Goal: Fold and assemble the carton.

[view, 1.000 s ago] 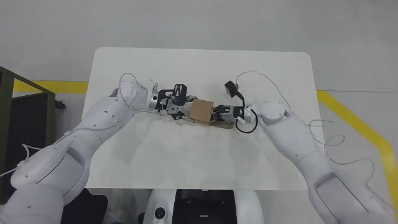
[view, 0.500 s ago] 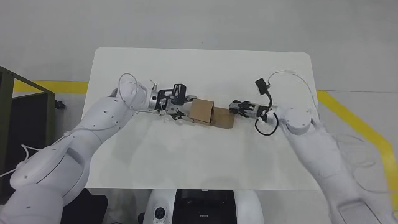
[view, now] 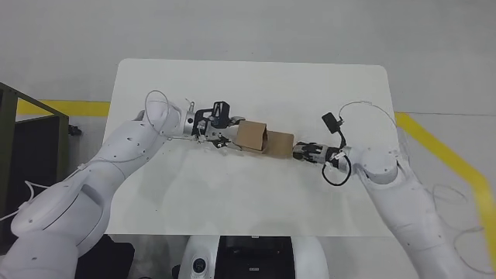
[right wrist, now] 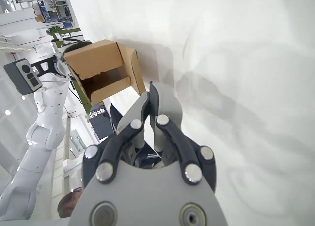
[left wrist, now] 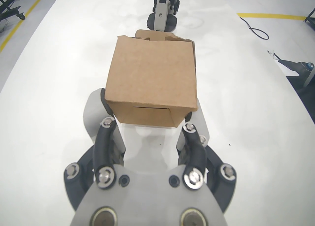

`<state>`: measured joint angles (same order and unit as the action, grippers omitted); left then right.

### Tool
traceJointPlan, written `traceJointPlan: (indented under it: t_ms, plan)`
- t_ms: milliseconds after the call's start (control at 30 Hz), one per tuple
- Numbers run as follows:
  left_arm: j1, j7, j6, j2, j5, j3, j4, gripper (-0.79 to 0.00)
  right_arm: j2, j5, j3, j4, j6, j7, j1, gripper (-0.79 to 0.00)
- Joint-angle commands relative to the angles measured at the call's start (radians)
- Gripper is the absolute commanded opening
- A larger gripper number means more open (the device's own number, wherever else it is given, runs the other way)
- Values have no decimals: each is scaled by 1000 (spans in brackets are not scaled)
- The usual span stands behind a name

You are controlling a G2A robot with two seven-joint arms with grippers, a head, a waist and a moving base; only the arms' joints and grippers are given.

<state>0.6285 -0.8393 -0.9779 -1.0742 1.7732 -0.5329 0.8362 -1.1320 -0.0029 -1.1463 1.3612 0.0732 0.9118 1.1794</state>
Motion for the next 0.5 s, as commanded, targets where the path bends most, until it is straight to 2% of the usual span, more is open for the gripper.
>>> traceJointPlan:
  t_ms: [0, 267, 467]
  plan:
    - [1, -1, -2, 1, -7, -1, 3, -265, -8, 12, 25, -32, -11, -5, -26, -785]
    - [2, 5, -7, 4, -11, -3, 9, -259, -33, 94, 89, -126, -117, 13, -93, -785]
    - [2, 27, -4, 1, -10, -1, 13, -256, -45, 110, 122, -147, -139, 19, -122, -785]
